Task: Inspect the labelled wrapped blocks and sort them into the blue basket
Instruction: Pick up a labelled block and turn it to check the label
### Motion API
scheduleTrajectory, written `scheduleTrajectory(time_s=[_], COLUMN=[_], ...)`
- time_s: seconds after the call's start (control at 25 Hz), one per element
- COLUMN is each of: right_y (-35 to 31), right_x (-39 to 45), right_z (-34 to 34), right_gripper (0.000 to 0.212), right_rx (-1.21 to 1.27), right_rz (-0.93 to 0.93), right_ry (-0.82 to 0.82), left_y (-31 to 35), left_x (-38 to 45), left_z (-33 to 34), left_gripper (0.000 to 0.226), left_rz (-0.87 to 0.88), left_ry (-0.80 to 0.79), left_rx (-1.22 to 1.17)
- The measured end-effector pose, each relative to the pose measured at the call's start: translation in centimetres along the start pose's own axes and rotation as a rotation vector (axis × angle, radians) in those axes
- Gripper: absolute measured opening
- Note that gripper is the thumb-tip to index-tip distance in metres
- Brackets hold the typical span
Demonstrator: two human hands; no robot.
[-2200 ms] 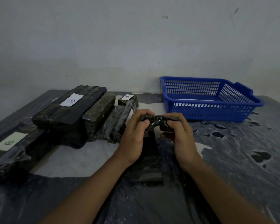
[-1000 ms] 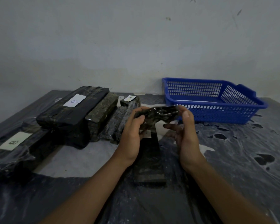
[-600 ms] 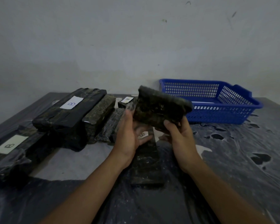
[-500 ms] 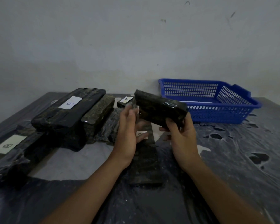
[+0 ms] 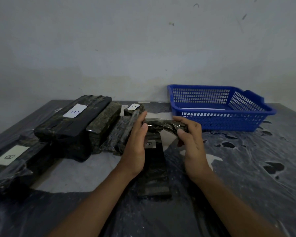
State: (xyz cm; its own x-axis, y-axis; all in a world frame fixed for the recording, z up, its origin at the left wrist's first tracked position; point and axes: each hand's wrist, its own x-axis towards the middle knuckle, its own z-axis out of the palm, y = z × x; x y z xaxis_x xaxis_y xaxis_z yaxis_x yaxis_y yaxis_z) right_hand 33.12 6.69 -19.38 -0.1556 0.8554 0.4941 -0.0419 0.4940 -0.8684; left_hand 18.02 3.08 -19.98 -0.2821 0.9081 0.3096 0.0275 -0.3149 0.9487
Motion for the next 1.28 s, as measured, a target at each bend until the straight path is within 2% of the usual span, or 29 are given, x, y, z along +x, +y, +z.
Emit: scheduleTrajectory(time_s=[0.12,0.32,0.44,0.6,0.72,0.88,0.96,1.0,1.08,1.16,1.28], right_y=[0.0,0.5,0.7,0.5,0.3,0.4,0.5,0.3,0.2,0.3,0.7], right_x=[0.2,0.3,0.3,0.2,0.2,0.1,0.0,0.0,0.0,0.2,-0.3], right_z=[0.0,0.1,0.1,0.2,0.2,0.2,0.2,0.2,-0.1,-0.3,-0.1], right_gripper=[0.029,0.037,0.035,0.022,0.029,0.026,0.016,0.012,0.034,0.049,0.066], right_rx=[0.027,0.01,0.004,-0.022,-0.045,-0.057,0.001,0.056,0.099,0.028,-0.165], right_rz=[0.007,0.004,0.005,-0.021,-0.006,0.004,-0.005,0.008,0.044,0.11,0.137], right_ry=[-0.01,-0.017,-0.002,0.023,0.055,0.024,-0.029,-0.067,-0.071,-0.068,-0.235], left_y=[-0.5,-0.5,-0.6,-0.5,-0.3,-0.5,-0.3,0.0,0.4,0.7,0.8], left_x=[0.0,0.2,0.3,0.1,-0.2,-0.1,0.2,0.3,0.6,0.8,0.7], left_z=[-0.1,0.2,0.2,0.2,0.4,0.5,0.4,0.2,-0.1,-0.4,-0.4], left_gripper=[0.074,0.042,0.04,0.037,0.031,0.031,0.031,0.027,0.035,0.045,0.048], left_rz=[-0.019,0.01,0.029,0.057,0.062,0.057,0.029,0.001,-0.045,-0.068,-0.081], left_ry=[-0.029,-0.002,-0.007,-0.042,-0.044,-0.036,0.001,0.035,0.1,0.134,0.15], left_rx=[0.118,0.129,0.144,0.131,0.206,0.27,0.147,0.005,-0.239,-0.35,-0.443])
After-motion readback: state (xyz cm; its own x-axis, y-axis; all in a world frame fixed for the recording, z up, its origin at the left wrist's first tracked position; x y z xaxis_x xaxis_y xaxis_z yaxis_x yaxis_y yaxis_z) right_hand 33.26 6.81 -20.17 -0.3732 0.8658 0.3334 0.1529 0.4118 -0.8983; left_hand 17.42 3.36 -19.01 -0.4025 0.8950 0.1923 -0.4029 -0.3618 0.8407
